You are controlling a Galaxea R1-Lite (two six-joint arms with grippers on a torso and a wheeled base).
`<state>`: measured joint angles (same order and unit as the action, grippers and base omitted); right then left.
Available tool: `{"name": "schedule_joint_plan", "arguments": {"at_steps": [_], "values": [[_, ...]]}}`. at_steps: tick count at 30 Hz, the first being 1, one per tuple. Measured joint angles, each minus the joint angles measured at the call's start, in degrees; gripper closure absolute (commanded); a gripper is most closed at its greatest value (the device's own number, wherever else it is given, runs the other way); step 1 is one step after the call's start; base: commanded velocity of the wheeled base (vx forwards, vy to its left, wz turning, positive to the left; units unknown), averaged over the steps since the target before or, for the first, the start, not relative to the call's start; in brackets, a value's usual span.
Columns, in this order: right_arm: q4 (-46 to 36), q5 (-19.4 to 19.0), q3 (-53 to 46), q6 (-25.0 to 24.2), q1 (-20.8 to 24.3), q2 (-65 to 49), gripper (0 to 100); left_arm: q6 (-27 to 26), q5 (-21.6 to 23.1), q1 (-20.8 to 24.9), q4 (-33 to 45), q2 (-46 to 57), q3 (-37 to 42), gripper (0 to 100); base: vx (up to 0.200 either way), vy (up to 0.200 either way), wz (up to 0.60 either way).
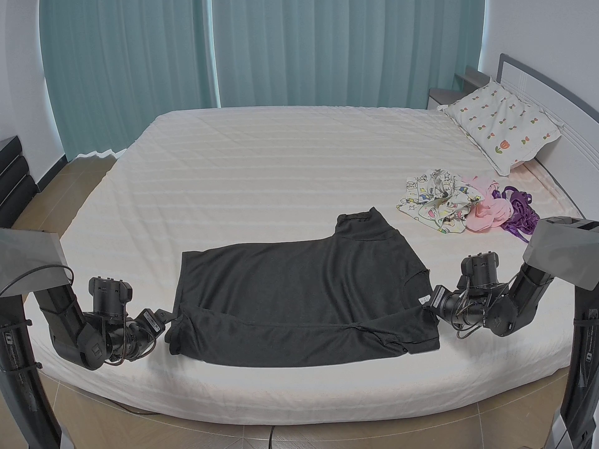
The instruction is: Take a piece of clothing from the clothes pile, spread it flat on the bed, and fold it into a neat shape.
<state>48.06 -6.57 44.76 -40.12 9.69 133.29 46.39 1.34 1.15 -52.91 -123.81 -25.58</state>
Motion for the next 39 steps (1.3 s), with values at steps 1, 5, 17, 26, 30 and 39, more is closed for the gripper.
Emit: {"name": "schedule_joint_plan", "arguments": {"at_steps": [1, 5, 17, 26, 30, 39], "values": [[0.13, 0.01, 0.20, 0.00, 0.00, 0.33, 0, 0.00, 0.02, 0.00, 0.02, -0.01, 0.00, 0, 0.000, 0.000, 0.00], [1.97, 0.22, 0.94, -0.02, 0.01, 1.49, 0, 0.01, 0.05, 0.00, 0.02, -0.09, 0.00, 0, 0.000, 0.000, 0.00], [5.03, 1.45, -4.14, -5.28, -0.94, -1.45, 0, -0.16, 0.07, 0.15, -0.44, -0.17, 0.33, 0, 0.000, 0.000, 0.00], [4.74, 1.46, -11.53, -11.14, 0.37, -6.58, 0, -0.16, 0.00, 0.76, -3.78, -0.12, 2.15, 0, 0.000, 0.000, 0.00], [4.60, 3.13, -13.24, -13.12, 3.86, -7.77, 0, 0.24, 0.02, 1.55, -4.22, -0.15, 2.78, 0, 0.000, 0.000, 0.00], [5.29, 8.05, -13.63, -14.15, 8.47, -5.78, 0, 0.48, -0.04, 3.40, -5.41, -1.94, 2.89, 0, 0.000, 0.000, 0.00]]}}
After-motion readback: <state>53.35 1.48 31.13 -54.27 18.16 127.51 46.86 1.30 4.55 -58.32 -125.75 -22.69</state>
